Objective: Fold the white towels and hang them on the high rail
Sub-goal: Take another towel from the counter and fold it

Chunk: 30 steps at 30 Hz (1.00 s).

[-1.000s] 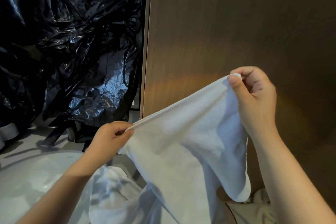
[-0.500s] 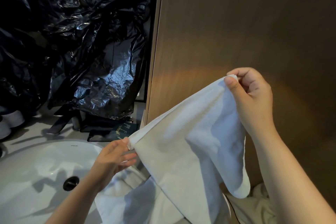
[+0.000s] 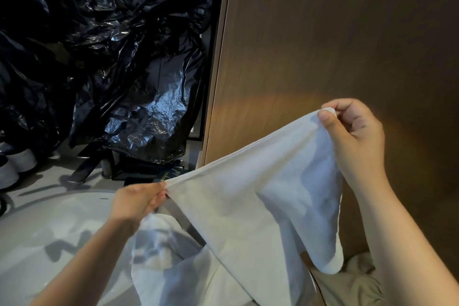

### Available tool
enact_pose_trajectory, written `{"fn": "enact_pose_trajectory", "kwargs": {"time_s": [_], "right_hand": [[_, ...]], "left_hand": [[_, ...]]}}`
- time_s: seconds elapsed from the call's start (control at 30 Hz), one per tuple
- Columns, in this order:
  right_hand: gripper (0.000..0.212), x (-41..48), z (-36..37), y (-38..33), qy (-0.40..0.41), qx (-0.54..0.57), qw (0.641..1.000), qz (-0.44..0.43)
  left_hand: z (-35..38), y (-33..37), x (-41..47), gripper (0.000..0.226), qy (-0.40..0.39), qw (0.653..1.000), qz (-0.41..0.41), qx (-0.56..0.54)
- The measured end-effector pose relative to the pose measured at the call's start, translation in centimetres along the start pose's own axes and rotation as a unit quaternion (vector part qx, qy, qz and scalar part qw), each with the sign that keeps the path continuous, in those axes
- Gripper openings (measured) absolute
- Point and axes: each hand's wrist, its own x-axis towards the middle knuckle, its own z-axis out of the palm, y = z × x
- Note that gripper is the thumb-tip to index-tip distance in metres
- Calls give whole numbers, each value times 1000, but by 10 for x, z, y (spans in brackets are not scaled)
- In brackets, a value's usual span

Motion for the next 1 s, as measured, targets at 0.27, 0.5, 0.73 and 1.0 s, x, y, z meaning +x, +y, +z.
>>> {"fn": "enact_pose_trajectory", "kwargs": {"time_s": [0.27,0.5,0.73,1.0], "right_hand": [[6,3,-2,5,35,2,999,20],[2,7,-10,7,40,-12,999,13],[2,18,-5,-7,31,-5,999,-3],[4,40,-12,-38,8,-14,997,-82]], "left_hand": [[-2,23,0,9,-35,847,314,427],[-2,62,6,11,6,758,412,505],[26,76,12,41,-73,717,357,594],[97,73,-19,36,-222,780,388,439]]}}
